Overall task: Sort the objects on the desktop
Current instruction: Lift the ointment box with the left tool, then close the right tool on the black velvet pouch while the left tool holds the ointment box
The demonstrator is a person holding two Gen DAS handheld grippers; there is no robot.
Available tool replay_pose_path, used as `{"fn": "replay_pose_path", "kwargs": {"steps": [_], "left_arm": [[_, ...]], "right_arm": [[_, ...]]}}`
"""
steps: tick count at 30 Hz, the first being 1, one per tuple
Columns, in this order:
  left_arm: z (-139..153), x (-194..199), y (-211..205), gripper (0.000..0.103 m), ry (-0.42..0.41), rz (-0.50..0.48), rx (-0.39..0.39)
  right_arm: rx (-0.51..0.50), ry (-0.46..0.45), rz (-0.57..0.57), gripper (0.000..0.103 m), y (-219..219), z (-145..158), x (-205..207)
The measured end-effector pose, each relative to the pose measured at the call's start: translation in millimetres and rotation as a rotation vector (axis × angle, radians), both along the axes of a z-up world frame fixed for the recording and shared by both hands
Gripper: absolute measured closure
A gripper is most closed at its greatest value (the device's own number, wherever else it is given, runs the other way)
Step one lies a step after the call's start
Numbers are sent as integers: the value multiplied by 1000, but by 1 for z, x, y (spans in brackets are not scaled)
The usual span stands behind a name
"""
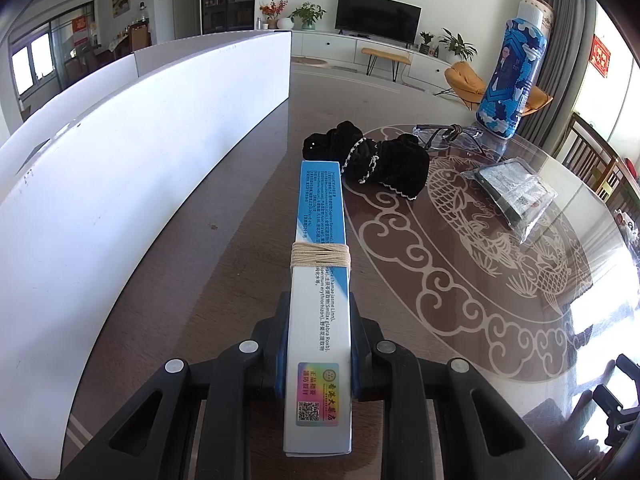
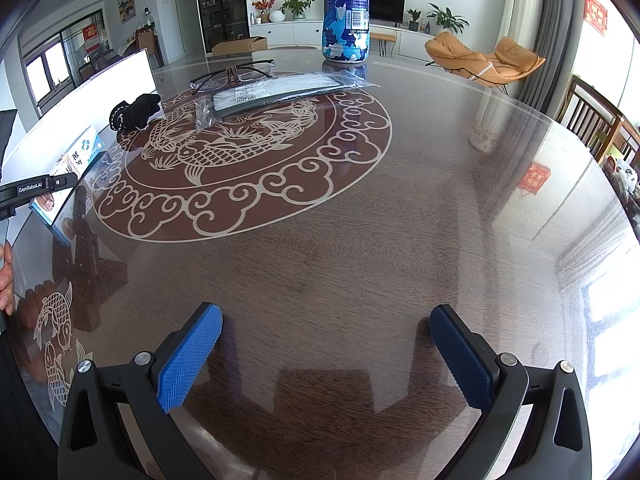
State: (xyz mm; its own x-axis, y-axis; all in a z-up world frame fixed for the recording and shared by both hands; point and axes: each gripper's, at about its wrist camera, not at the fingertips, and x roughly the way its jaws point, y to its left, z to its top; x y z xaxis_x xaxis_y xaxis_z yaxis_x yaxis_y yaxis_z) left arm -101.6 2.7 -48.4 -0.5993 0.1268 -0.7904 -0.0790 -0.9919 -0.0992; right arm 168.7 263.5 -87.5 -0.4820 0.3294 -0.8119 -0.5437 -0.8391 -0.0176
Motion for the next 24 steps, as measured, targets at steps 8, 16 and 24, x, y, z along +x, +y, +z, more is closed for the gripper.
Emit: {"fn": "replay_pose_path", "kwargs": {"steps": [8,16,24], "left_arm": [[-1,2,-2,81,3,-5,-7],[-1,4,-1,81,5,-8,-7],[-1,1,-5,81,5,-8,9]], "right_arm": [[165,20,379,0,-20,45,-119],[279,-155,883,0,-73,43,-295],[275,-292,989,29,-101,11,-381]]}}
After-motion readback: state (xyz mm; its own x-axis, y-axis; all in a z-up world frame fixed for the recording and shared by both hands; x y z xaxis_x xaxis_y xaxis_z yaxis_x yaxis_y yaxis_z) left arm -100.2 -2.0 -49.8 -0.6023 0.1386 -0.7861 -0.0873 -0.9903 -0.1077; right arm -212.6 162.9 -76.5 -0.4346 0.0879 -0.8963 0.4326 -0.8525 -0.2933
